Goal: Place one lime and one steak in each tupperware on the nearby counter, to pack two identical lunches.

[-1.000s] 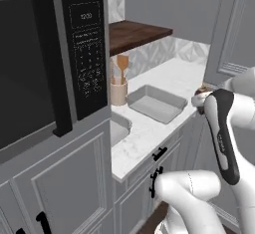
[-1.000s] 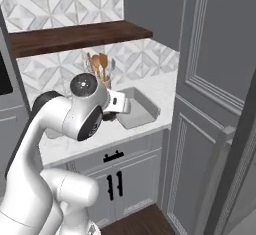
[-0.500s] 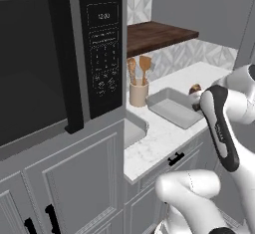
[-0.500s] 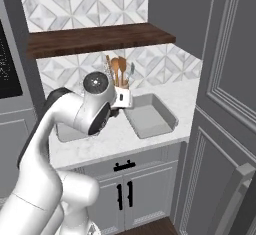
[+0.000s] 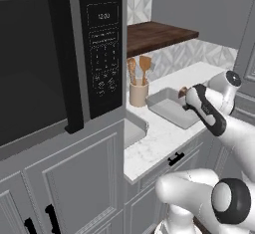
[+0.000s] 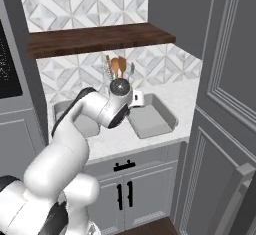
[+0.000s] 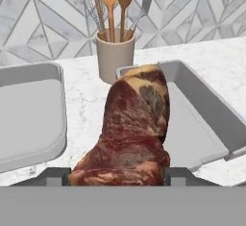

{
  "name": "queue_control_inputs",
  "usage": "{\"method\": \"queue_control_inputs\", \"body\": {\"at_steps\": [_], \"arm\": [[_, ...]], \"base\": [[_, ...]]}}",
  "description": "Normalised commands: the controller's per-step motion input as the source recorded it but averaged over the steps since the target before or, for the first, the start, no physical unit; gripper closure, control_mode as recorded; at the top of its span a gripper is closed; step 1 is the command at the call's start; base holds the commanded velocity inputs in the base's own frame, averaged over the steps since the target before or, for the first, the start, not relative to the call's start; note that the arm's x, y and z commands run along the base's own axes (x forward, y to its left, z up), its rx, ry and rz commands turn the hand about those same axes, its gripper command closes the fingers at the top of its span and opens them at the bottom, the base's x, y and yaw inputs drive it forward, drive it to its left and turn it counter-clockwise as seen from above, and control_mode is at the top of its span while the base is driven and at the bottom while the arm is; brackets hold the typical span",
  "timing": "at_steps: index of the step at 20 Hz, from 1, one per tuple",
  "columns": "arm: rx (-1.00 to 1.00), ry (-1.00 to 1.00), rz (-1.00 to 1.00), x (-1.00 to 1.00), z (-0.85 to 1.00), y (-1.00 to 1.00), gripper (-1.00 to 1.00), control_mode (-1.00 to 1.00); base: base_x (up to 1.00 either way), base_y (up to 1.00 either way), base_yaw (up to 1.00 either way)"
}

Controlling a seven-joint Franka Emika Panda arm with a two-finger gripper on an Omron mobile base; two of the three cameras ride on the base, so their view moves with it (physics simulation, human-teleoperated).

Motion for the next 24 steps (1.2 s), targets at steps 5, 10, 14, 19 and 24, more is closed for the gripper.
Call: {"method": "queue_control_inputs", "body": {"at_steps": [5, 10, 14, 19, 24], "arm": [[0.0, 0.01, 0.06, 0.81, -0.05, -0.29, 1.0, -1.0], [-0.03, 0.13, 0.01, 0.72, -0.01, -0.03, 1.0, -1.0], [-0.08, 0.17, 0.07, 0.38, -0.02, -0.18, 1.0, -1.0], [-0.1, 0.0, 0.13, 0.08, -0.22, -0.23, 1.0, -1.0], [-0.12, 0.0, 0.11, 0.23, -0.45, -0.11, 1.0, -1.0]], "base": [[0.0, 0.0, 0.0], [0.0, 0.0, 0.0], [0.0, 0.0, 0.0], [0.0, 0.0, 0.0], [0.0, 0.0, 0.0]]}}
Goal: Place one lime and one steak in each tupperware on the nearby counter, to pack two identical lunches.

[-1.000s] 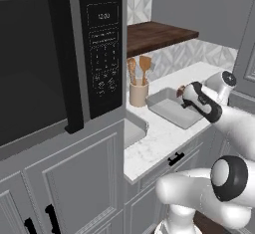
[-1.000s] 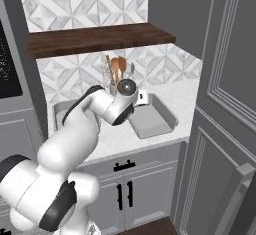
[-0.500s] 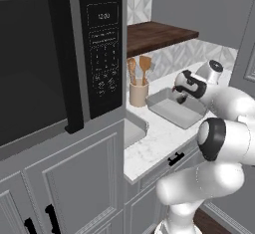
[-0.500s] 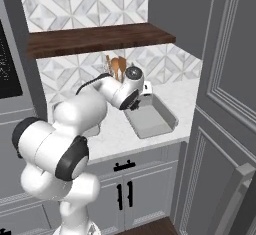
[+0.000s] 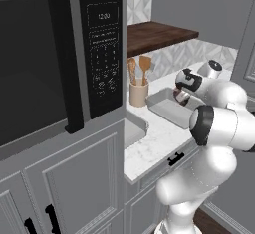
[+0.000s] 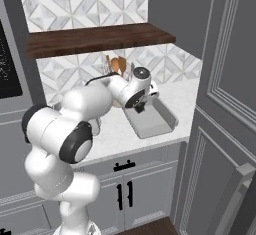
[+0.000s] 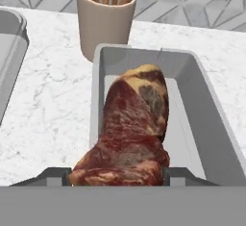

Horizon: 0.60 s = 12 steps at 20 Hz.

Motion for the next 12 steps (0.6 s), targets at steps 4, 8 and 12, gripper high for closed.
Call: {"method": "queue_control_inputs", "body": {"at_steps": [4, 8, 12], "arm": [[-0.1, 0.01, 0.08, 0.23, -0.45, -0.03, 1.0, -1.0], [-0.06, 0.02, 0.11, 0.16, -0.41, -0.1, 1.0, -1.0], [-0.03, 0.0, 0.12, 0.18, -0.36, -0.15, 1.0, -1.0]], "base": [[0.0, 0.0, 0.0], [0.0, 0.0, 0.0], [0.0, 0.0, 0.0]]}}
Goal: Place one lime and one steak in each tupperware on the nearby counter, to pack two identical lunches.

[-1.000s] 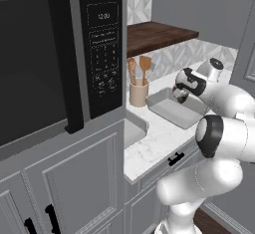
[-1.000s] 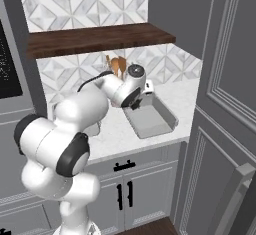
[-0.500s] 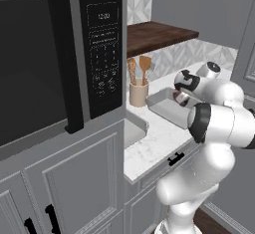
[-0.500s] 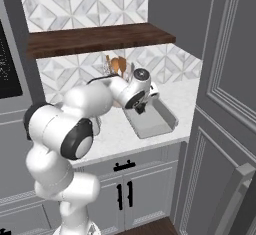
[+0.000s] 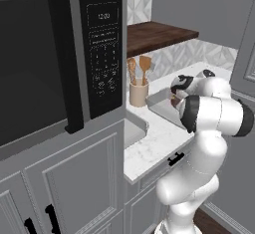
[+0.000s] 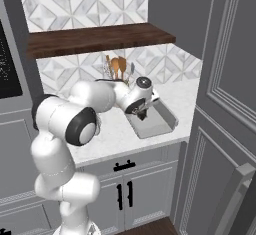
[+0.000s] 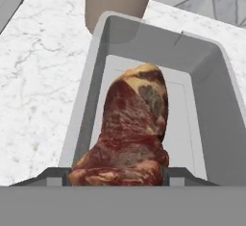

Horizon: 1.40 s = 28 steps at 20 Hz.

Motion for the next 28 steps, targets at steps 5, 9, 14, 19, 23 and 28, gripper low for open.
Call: {"method": "queue_control_inputs", "body": {"at_steps": [5, 9, 14, 19, 23, 28], "arm": [[-0.03, 0.0, 0.12, 0.23, -0.38, -0.08, 1.0, -1.0], [-0.01, 0.0, 0.1, 0.36, -0.23, -0.1, 1.0, -1.0], [0.0, 0.03, 0.1, 0.4, -0.17, -0.24, 1.0, -1.0], [0.0, 0.07, 0.09, 0.54, -0.38, -0.23, 1.0, -1.0], [-0.04, 0.0, 0.03, 0.35, -0.41, 0.02, -1.0, -1.0], [-0.01, -0.04, 0.0, -0.03, -0.04, 0.04, -1.0, -1.0]], "base": [[0.0, 0.0, 0.0], [0.0, 0.0, 0.0], [0.0, 0.0, 0.0], [0.0, 0.0, 0.0], [0.0, 0.0, 0.0], [0.0, 0.0, 0.0]]}}
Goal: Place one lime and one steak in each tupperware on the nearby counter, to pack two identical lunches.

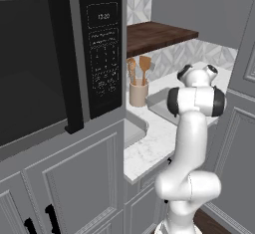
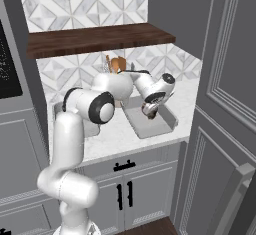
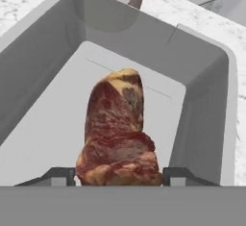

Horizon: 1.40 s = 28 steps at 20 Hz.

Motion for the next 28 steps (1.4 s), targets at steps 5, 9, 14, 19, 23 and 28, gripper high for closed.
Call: {"method": "queue_control_inputs", "body": {"at_steps": [5, 9, 14, 19, 23, 28], "arm": [[0.0, -0.16, 0.0, -0.13, 0.0, 0.14, -1.0, -1.0], [-0.03, -0.01, 0.0, -0.04, 0.07, 0.17, -1.0, -1.0], [-0.09, -0.28, 0.0, -0.63, 0.54, 0.37, -1.0, -1.0], [-0.03, -0.15, -0.02, -0.67, 0.59, 0.49, -1.0, -1.0], [0.0, 0.01, -0.26, -0.53, 0.56, 0.47, -1.0, -1.0], [0.11, 0.28, -0.4, -0.28, 0.64, 0.09, -1.0, -1.0]], "base": [[0.0, 0.0, 0.0], [0.0, 0.0, 0.0], [0.0, 0.0, 0.0], [0.0, 0.0, 0.0], [0.0, 0.0, 0.0], [0.0, 0.0, 0.0]]}}
